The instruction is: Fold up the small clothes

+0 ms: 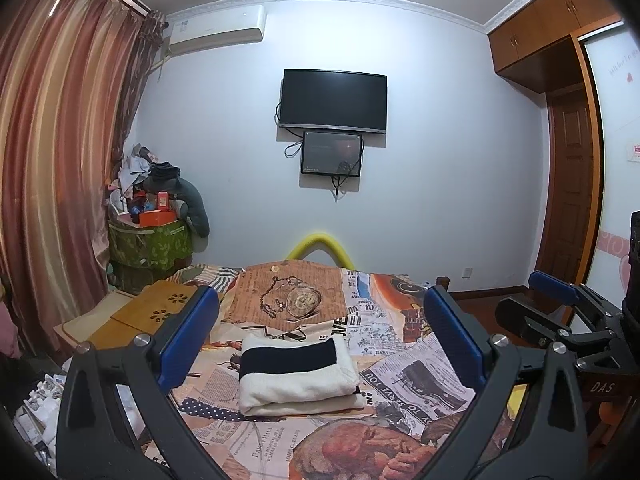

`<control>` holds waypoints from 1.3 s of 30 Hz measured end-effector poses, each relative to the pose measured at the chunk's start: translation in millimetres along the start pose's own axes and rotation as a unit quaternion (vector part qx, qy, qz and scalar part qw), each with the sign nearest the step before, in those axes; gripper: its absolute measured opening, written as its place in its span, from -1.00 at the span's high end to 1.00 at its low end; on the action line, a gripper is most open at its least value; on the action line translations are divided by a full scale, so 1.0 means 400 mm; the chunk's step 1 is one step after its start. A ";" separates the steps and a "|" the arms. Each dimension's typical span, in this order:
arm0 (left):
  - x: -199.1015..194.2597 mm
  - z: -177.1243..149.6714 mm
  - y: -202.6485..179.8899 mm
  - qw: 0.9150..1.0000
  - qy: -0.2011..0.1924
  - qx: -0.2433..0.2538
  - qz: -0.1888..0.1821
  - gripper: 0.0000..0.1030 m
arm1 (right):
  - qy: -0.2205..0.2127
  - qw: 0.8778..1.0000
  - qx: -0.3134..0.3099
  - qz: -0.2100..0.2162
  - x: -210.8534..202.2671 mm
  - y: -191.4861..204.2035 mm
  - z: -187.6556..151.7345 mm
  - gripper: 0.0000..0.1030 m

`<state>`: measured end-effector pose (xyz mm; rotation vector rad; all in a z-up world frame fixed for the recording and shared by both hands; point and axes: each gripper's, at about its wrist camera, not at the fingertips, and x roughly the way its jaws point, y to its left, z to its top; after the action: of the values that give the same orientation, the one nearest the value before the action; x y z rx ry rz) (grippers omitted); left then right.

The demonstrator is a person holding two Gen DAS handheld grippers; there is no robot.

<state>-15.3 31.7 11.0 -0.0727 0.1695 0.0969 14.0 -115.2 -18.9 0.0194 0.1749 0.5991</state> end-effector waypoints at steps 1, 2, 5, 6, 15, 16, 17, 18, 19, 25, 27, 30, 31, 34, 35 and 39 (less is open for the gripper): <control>0.000 0.000 0.001 1.000 0.000 0.000 0.000 -1.00 | 0.001 1.000 0.000 0.000 -0.001 -0.001 0.001 -0.99; 0.001 0.000 0.001 1.000 -0.001 0.001 0.001 -1.00 | 0.001 1.000 0.001 0.000 -0.002 -0.001 0.002 -0.99; 0.003 0.001 0.004 1.000 0.000 0.000 0.000 -1.00 | 0.002 1.000 -0.001 -0.001 -0.004 -0.003 0.001 -0.99; 0.002 0.001 0.004 1.000 0.000 0.000 0.000 -1.00 | 0.002 1.000 0.000 -0.001 -0.005 -0.003 0.003 -0.99; 0.009 0.000 0.009 1.000 0.002 0.001 -0.005 -1.00 | 0.002 1.000 -0.001 -0.003 -0.007 -0.004 0.008 -0.99; 0.009 0.001 0.009 1.000 0.002 0.001 -0.005 -1.00 | 0.002 1.000 -0.002 -0.004 -0.009 -0.004 0.009 -0.99; 0.010 0.000 0.009 1.000 0.002 0.002 -0.006 -1.00 | 0.001 1.000 -0.001 -0.004 -0.011 -0.004 0.009 -0.99; 0.010 0.000 0.010 1.000 0.003 0.001 -0.006 -1.00 | 0.002 1.000 -0.001 -0.004 -0.009 -0.005 0.009 -0.99; 0.010 0.000 0.014 1.000 0.003 0.002 -0.008 -1.00 | 0.001 1.000 0.000 -0.004 -0.011 -0.006 0.012 -0.99; 0.011 -0.001 0.023 1.000 0.004 0.002 -0.014 -1.00 | -0.001 1.000 0.001 -0.006 -0.015 -0.012 0.015 -0.99; 0.014 0.000 0.022 1.000 0.006 0.003 -0.016 -1.00 | -0.001 1.000 0.002 -0.007 -0.016 -0.012 0.014 -0.99; 0.015 -0.001 0.023 1.000 0.006 0.005 -0.018 -1.00 | 0.001 1.000 0.002 -0.007 -0.015 -0.012 0.014 -0.99; 0.016 -0.001 0.023 1.000 0.006 0.006 -0.018 -1.00 | 0.001 1.000 0.002 -0.007 -0.015 -0.012 0.014 -0.99; 0.016 -0.002 0.022 1.000 0.008 0.005 -0.019 -1.00 | 0.003 1.000 0.003 -0.007 -0.014 -0.013 0.015 -0.99; 0.016 -0.002 0.024 1.000 0.008 0.005 -0.020 -1.00 | 0.003 1.000 0.003 -0.007 -0.013 -0.013 0.014 -0.99; 0.015 -0.002 0.030 1.000 0.010 0.005 -0.022 -1.00 | 0.004 1.000 0.004 -0.007 -0.013 -0.015 0.015 -0.99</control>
<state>-10.7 44.0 8.6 -0.0669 0.1882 0.0505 14.1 -122.9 -12.7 0.0240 0.1843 0.5843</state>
